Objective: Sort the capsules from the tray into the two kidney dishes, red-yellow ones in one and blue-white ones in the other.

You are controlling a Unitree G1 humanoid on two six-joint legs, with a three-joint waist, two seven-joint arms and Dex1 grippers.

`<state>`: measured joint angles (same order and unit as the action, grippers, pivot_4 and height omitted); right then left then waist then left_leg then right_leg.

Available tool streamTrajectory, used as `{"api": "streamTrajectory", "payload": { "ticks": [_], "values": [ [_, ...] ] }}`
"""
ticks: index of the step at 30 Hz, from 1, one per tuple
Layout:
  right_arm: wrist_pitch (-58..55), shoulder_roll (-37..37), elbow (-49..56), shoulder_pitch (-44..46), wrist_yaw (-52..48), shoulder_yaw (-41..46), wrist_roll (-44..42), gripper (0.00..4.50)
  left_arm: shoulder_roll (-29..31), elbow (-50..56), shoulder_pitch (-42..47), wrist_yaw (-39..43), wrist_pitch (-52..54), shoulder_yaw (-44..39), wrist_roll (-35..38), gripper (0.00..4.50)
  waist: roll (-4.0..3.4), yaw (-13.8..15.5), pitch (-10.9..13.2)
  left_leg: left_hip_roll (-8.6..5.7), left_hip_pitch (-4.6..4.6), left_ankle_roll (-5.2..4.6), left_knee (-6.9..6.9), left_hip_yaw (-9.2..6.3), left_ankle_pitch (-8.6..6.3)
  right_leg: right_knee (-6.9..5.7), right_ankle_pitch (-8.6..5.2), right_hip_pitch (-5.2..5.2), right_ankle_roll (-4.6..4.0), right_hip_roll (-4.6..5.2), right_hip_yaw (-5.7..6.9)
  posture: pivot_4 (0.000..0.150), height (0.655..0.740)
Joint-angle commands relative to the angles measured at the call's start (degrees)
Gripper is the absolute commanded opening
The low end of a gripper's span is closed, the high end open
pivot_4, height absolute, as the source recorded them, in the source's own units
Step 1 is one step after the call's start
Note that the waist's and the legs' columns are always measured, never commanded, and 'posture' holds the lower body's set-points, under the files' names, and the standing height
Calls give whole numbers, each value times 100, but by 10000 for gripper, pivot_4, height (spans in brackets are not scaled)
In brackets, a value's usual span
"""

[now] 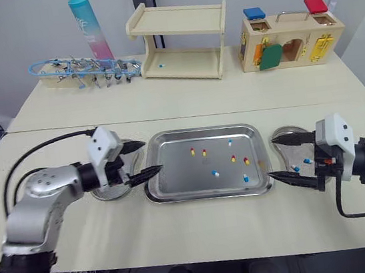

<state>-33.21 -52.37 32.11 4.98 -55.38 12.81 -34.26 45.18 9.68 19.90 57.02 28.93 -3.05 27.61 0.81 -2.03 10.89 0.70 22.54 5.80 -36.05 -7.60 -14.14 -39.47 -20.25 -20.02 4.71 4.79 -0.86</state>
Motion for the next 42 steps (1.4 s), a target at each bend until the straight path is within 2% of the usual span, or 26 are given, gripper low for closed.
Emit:
{"api": "streamTrajectory", "payload": {
  "ticks": [1,4,9,15,22,37,39,42],
  "values": [
    [-91,39,326,-66,225,149,-129,45000,-193,-444,430,363,-406,407,-239,38740,0,-5,0,0,0,1,-1,0,0,-1,0,0,0,0,0,1500,7400],
    [-146,27,442,-190,316,258,-153,45000,-523,-1294,1000,556,-966,908,-749,29459,1,17,-1,0,1,1,-3,-4,1,-1,0,2,0,0,5,1500,7400],
    [-224,43,668,-385,457,395,-225,45000,-1094,-3034,1931,855,-1972,1413,-1444,29459,3,24,-2,-4,6,2,-8,-6,2,3,2,3,3,0,7,1500,7400],
    [-320,74,977,-700,619,549,-337,45000,-1649,-4883,2769,1202,-2835,1616,-1945,29459,5,0,-1,-5,16,16,-9,-8,9,3,2,-4,3,0,12,1500,7400],
    [-360,83,1166,-911,749,623,-422,45000,-2138,-6258,3342,1153,-3479,1612,-2409,29459,7,-15,-1,-6,16,16,-13,-12,10,-1,2,-4,3,0,15,1500,7400],
    [-360,62,1244,-1152,815,696,-477,45000,-2505,-7169,3644,1257,-3943,1539,-2766,29459,9,-33,-3,-8,16,16,-20,-14,11,-6,2,-1,4,0,16,1500,7400],
    [-377,61,1253,-1181,819,711,-501,45000,-2536,-7168,3611,1278,-3930,1554,-2789,25693,9,-33,-3,-8,16,16,-20,-14,11,-6,2,0,4,0,16,1500,7400],
    [-374,49,1269,-1202,825,722,-518,45000,-2529,-7169,3567,1264,-3948,1553,-2843,17070,10,-35,-4,-8,15,16,-21,-15,11,-6,2,1,4,0,17,1500,7400]
  ]
}}
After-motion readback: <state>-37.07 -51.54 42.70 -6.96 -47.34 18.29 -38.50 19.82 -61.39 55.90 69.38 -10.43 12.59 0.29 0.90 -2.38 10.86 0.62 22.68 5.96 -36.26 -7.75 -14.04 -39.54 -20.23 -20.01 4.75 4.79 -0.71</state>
